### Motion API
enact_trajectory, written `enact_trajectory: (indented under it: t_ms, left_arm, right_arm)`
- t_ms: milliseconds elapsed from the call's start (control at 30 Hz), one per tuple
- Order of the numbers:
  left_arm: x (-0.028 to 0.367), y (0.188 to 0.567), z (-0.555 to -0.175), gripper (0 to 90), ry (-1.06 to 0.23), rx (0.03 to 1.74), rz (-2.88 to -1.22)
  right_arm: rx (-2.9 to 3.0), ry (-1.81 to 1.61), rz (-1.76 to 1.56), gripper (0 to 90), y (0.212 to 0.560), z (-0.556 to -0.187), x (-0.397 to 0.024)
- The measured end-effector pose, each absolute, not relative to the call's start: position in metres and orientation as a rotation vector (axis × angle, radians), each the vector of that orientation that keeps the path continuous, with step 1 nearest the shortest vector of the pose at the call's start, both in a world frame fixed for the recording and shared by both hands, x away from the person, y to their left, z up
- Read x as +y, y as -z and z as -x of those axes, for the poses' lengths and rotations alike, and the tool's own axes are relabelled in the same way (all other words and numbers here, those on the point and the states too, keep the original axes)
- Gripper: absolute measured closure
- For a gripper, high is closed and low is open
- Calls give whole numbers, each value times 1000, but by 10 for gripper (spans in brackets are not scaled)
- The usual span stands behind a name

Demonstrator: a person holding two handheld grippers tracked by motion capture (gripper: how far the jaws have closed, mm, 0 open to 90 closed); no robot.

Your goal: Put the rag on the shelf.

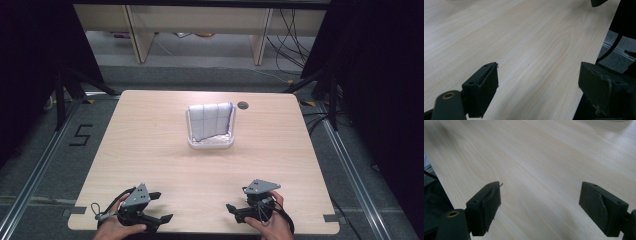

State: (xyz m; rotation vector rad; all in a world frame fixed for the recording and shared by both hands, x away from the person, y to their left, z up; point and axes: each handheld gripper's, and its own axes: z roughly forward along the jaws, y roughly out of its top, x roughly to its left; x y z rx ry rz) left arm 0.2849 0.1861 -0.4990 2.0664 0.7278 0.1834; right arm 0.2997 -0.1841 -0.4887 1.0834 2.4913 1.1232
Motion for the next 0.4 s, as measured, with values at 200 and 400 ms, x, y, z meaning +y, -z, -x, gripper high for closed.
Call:
enact_trajectory:
  t_ms: [200, 400]
  left_arm:
    - [188, 499, -286, 159, -174, 753, -2063]
    - [187, 500, -286, 159, -175, 746, -2064]
  right_arm:
    - [2506, -1129, -1062, 182, 491, -301, -184]
    - [2498, -1137, -1064, 178, 490, -301, -185]
